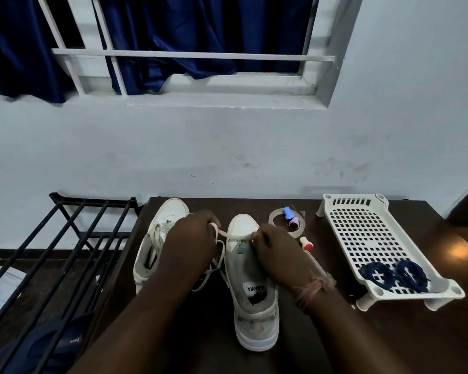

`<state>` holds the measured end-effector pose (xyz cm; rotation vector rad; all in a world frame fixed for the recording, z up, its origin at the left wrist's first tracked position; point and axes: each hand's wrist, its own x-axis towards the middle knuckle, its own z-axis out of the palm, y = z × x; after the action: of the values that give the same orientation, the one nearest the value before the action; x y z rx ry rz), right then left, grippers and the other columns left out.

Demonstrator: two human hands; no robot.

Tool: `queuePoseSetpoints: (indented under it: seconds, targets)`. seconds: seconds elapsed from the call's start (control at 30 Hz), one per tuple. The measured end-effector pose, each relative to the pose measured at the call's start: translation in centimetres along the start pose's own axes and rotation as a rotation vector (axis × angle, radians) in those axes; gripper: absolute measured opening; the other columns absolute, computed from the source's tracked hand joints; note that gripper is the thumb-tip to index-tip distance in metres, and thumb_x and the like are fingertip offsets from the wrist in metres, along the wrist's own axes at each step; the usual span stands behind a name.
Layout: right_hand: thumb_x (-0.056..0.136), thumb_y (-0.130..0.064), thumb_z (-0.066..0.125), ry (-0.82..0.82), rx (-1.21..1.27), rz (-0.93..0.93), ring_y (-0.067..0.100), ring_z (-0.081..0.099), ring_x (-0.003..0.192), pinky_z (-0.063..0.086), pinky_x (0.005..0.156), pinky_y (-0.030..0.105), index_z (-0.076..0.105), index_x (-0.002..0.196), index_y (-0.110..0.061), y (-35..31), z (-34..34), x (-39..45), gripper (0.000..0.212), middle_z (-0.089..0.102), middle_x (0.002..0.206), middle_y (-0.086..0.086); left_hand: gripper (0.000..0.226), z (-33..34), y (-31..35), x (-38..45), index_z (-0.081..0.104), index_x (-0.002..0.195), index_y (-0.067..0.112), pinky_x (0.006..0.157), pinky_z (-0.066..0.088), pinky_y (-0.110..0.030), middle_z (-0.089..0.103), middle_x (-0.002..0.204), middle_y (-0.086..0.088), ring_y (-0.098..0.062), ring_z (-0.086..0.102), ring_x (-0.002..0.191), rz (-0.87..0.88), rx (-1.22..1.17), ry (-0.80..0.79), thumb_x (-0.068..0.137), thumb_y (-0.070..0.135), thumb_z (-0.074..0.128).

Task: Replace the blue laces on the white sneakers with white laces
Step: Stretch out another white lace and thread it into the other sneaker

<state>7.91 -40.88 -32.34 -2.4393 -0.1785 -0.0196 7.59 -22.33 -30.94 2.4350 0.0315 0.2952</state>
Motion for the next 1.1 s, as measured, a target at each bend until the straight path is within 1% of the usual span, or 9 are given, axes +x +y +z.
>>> queuePoseSetpoints:
  seconds: [0.1,0.23,0.4,0.5,0.57,0.63,0.77,0.93,1.1]
  targets:
    - [0.102,-0.025,0.044,-0.049,-0.119,-0.004,0.023,0.053,0.072,0.035,0.064,0.030,0.046,0.081,-0.018,0.2,0.7,-0.3,0.022,0.054,0.088,0.009,0.040,0.3,-0.3,0.1,0.073,0.106,0.030,0.088,0.050,-0.038,0.070,0.105,0.004,-0.019,0.065,0.099,0.057,0.225,-0.202,0.071,0.030,0.053]
    - [0.100,-0.022,0.047,-0.116,-0.206,-0.006,0.018,0.056,0.071,0.030,0.053,0.020,0.048,0.083,-0.022,0.9,0.4,-0.6,0.017,0.056,0.091,0.005,0.052,0.9,0.2,0.3,0.071,0.115,0.036,0.104,0.048,-0.042,0.070,0.117,0.013,-0.006,0.064,0.112,0.067,-0.086,-0.366,0.068,0.020,0.057]
    - [0.096,-0.023,0.054,0.017,-0.164,-0.074,0.023,0.059,0.075,0.045,0.066,0.034,0.065,0.081,-0.019,0.0,-0.1,0.0,0.019,0.055,0.081,0.004,0.028,2.2,1.5,0.4,0.074,0.115,0.036,0.119,0.024,-0.036,0.073,0.113,0.021,0.002,0.062,0.110,0.180,-0.213,-0.340,0.095,0.020,0.061]
    - [0.094,-0.027,0.060,0.016,0.016,0.010,0.015,0.053,0.063,0.043,0.062,0.034,0.053,0.056,-0.025,-0.4,-0.5,1.4,0.038,0.052,0.062,-0.005,0.020,1.7,1.1,1.2,0.080,0.097,0.033,0.113,0.021,-0.014,0.074,0.091,0.027,0.008,0.066,0.093,0.156,-0.264,-0.281,0.092,0.018,0.067]
    - [0.091,-0.034,0.066,-0.002,0.102,0.088,0.009,0.048,0.055,0.039,0.057,0.029,0.052,0.052,-0.023,-0.4,-0.4,1.9,0.043,0.051,0.055,-0.005,0.018,1.3,0.7,1.6,0.081,0.091,0.031,0.092,0.031,0.000,0.071,0.077,0.029,0.010,0.065,0.081,0.141,-0.248,-0.293,0.087,0.015,0.073]
    - [0.092,-0.041,0.063,-0.012,0.073,0.116,0.010,0.052,0.056,0.041,0.058,0.030,0.061,0.058,-0.016,-0.3,-0.1,2.1,0.042,0.055,0.058,-0.004,0.018,1.4,0.4,1.6,0.081,0.089,0.030,0.074,0.043,-0.008,0.071,0.076,0.026,0.008,0.064,0.077,0.112,-0.208,-0.234,0.086,0.014,0.072]
    - [0.093,-0.037,0.051,-0.130,-0.090,0.220,0.022,0.067,0.084,0.055,0.082,0.037,0.074,0.083,-0.018,0.0,0.7,2.8,0.032,0.071,0.085,-0.001,0.013,2.5,-0.5,1.6,0.071,0.080,0.025,0.074,0.048,-0.024,0.069,0.078,0.015,-0.002,0.062,0.080,-0.029,-0.082,-0.132,0.087,0.018,0.064]
    - [0.086,-0.033,0.052,-0.140,-0.323,0.261,0.024,0.062,0.105,0.051,0.092,0.035,0.075,0.103,-0.029,-1.2,2.4,2.5,0.029,0.067,0.110,-0.005,0.012,3.6,-1.3,1.3,0.069,0.070,0.023,0.072,0.052,-0.032,0.069,0.070,0.008,-0.007,0.063,0.073,-0.071,-0.003,-0.149,0.081,0.021,0.065]
    - [0.069,-0.039,0.047,-0.132,-0.042,0.406,0.025,0.068,0.087,0.057,0.085,0.041,0.075,0.080,-0.021,-0.3,3.1,3.1,0.036,0.071,0.084,-0.004,0.013,3.9,-2.0,1.4,0.071,0.071,0.024,0.068,0.052,-0.027,0.067,0.068,0.013,-0.002,0.064,0.069,-0.111,-0.053,-0.184,0.082,0.020,0.066]
